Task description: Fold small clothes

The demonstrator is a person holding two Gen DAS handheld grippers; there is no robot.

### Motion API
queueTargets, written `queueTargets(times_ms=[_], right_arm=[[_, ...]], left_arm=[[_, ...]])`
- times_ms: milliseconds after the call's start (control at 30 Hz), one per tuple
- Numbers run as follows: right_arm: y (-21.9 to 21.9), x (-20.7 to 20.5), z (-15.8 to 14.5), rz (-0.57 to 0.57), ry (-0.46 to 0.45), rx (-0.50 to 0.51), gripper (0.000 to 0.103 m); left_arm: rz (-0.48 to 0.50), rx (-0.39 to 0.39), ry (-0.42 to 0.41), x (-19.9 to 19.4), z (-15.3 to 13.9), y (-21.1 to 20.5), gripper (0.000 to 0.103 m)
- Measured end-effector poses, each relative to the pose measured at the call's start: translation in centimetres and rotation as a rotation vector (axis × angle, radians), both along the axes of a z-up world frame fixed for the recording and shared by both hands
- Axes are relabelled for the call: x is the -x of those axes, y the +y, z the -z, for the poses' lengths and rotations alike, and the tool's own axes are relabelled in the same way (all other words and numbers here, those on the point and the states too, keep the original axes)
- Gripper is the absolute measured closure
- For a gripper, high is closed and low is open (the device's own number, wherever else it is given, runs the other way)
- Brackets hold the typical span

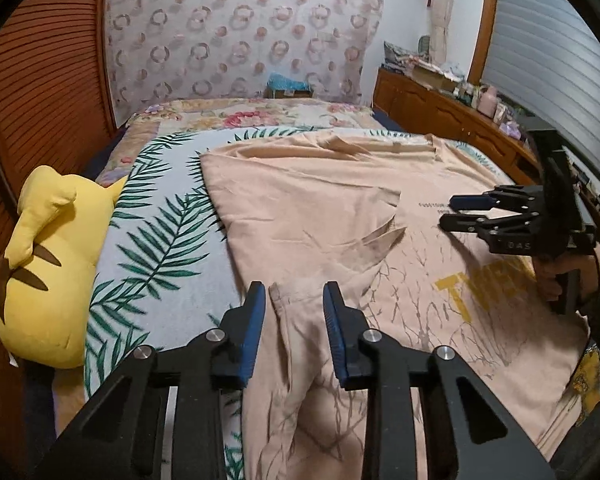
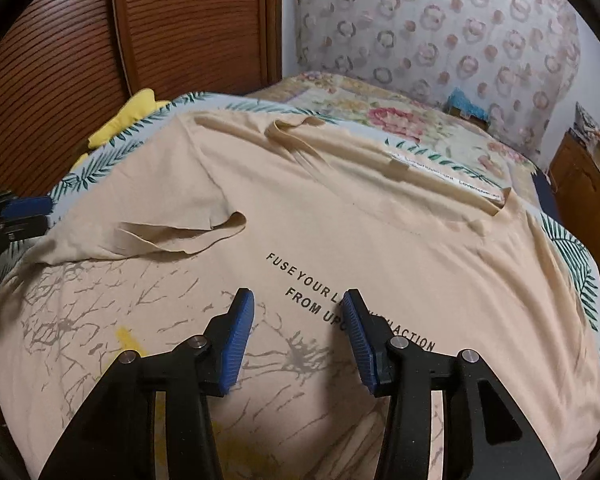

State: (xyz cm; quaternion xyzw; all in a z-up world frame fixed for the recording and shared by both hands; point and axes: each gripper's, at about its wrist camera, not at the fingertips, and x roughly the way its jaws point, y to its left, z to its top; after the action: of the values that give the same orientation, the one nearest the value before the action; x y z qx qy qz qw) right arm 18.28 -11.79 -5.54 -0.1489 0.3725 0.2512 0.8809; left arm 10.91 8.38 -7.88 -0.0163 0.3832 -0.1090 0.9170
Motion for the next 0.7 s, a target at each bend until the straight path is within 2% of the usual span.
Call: queueTargets(times_ms=[100, 300, 633, 667, 700], right_arm=[[0.0, 0.1, 0.0, -0.003, -0.011, -0.004, 0.055], [-0.3, 0.0, -0.1, -0.002, -0.013, -0.007, 0.054], [-1.0, 0.0, 0.1, -0.004, -0.014, -0.007, 0.053], [-1.0, 0.0, 0.0, -0.004, -0.014, -0.007, 0.053], [-1.0, 0.0, 0.0, -0.004, -0.014, -0.006, 0.053]], left_arm=[[0.006, -0.014, 0.031, -0.9, 0.5, -0.3, 0.078], [0.009, -0.055, 0.071, -1.6, 1.2, -0.6, 0.078], [-0.003, -0.076, 0.075, -1.6, 1.5, -0.5, 0.079], [0.0, -0.082, 0.069, -1.6, 1.5, -0.6, 0.09], [0.002, -0.083, 0.054, -1.3, 1.3, -0.6, 0.093]])
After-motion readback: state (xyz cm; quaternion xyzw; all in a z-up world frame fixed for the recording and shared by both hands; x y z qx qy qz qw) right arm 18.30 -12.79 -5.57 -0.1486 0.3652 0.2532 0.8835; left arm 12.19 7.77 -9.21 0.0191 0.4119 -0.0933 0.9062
